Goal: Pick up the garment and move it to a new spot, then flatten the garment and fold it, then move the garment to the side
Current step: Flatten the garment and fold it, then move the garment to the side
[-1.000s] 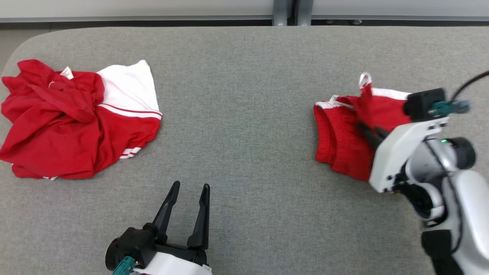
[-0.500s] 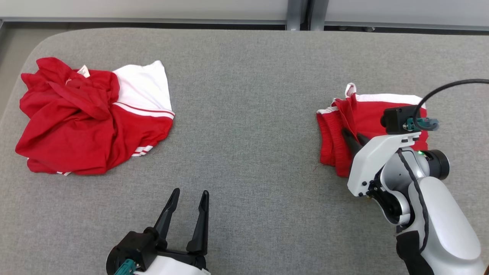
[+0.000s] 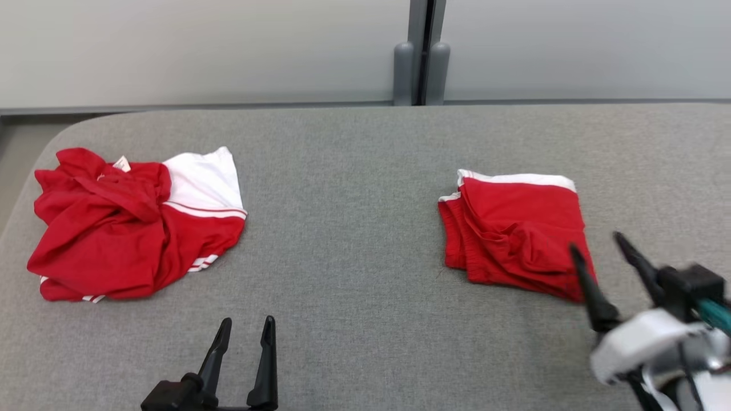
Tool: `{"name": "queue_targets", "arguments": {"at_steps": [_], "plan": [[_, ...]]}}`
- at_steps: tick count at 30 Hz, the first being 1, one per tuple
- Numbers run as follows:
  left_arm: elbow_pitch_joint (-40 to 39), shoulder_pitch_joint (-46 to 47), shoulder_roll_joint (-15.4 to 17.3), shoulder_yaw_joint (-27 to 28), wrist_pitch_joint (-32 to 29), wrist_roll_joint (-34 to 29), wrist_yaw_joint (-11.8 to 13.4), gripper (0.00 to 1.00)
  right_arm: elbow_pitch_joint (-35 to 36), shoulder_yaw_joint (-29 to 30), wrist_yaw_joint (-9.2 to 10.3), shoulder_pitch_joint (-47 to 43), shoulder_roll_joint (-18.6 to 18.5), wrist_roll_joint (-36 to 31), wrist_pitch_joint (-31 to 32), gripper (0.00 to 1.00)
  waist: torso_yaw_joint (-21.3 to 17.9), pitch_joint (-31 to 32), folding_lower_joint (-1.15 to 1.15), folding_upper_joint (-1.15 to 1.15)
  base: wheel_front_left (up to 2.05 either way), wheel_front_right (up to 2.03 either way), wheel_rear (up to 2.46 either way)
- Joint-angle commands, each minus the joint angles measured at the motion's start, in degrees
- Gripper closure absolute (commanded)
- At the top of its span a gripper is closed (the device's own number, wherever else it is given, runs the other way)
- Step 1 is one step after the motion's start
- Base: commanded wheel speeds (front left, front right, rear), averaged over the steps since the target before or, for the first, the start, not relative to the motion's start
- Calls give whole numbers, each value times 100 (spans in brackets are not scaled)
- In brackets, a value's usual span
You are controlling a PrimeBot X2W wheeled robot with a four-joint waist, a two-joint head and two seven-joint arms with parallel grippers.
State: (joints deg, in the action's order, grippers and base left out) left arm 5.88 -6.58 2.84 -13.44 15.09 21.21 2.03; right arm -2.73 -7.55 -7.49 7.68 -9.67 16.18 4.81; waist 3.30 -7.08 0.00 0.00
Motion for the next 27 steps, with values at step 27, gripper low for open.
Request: {"name": "queue_targets", "arguments": {"at_steps": [27], "plan": [[-270,-926,16,965,9,-326,-124,0,-490,1518,0,-1759,302,-1073,-2004,0,-226,884,0,0,0,0,0]]}}
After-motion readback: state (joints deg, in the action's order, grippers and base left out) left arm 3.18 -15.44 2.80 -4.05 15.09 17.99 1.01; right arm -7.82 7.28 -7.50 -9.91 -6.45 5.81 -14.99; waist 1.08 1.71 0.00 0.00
